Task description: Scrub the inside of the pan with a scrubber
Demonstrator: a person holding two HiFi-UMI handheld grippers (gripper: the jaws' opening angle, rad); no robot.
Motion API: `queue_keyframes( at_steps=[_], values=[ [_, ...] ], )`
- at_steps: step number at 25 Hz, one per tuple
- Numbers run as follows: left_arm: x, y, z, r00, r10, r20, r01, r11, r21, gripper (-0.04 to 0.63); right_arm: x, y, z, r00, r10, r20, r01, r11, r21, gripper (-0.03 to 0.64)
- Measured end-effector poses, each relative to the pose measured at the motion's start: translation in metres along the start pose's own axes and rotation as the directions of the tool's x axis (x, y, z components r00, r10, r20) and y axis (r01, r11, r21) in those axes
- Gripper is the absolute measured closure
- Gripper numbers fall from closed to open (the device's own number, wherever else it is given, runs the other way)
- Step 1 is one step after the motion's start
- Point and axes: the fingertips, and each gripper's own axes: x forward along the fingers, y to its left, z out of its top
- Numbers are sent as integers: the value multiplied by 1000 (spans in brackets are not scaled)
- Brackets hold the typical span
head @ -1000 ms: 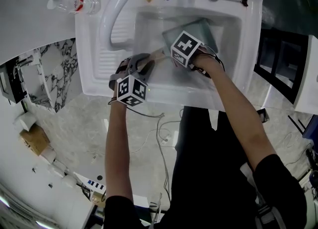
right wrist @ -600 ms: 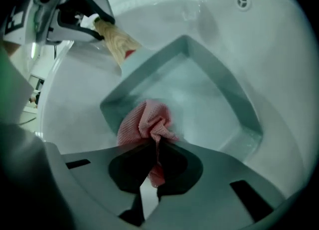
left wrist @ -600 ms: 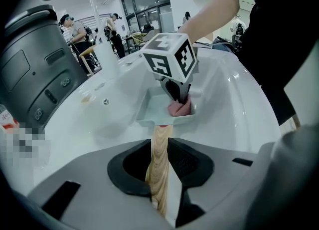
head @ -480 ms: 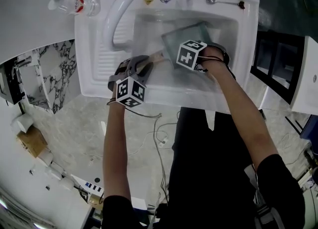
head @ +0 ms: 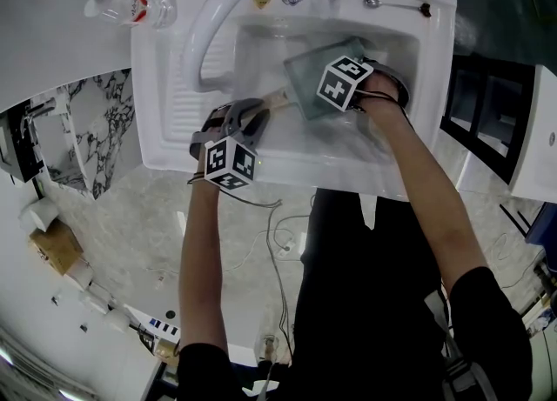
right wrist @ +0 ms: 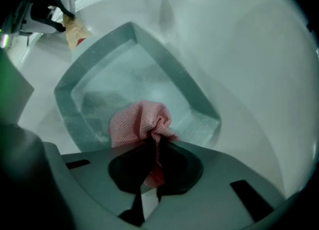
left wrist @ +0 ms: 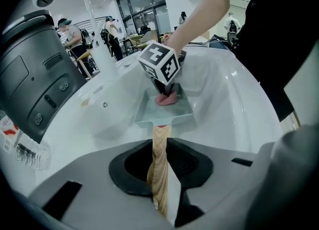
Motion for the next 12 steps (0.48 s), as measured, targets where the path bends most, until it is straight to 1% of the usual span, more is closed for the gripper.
queue_keyframes(
  at_steps=[3, 5, 7, 9, 12],
  values=[
    [0, 1, 0, 1000, 7, 2, -7, 1000, 2, 495, -2, -23, 18, 989, -133, 71, 132, 991, 21, 580],
    [0, 1, 1, 1000, 11, 4, -11, 1000, 4, 495, -4, -37, 29, 967, -223, 120, 221, 975, 33, 580],
    [0, 1, 1, 1000, 14, 6, -14, 1000, 6, 495, -6, -47, 38, 942, -295, 159, 293, 955, 35, 580],
    [0, 1, 1, 1000, 14, 5, -14, 1000, 7, 495, -7, -52, 44, 926, -336, 170, 335, 942, 38, 580],
    [0, 2, 0, 1000, 15, 3, -15, 1000, 11, 495, -8, -54, 49, 928, -342, 148, 336, 939, 69, 581]
  ],
)
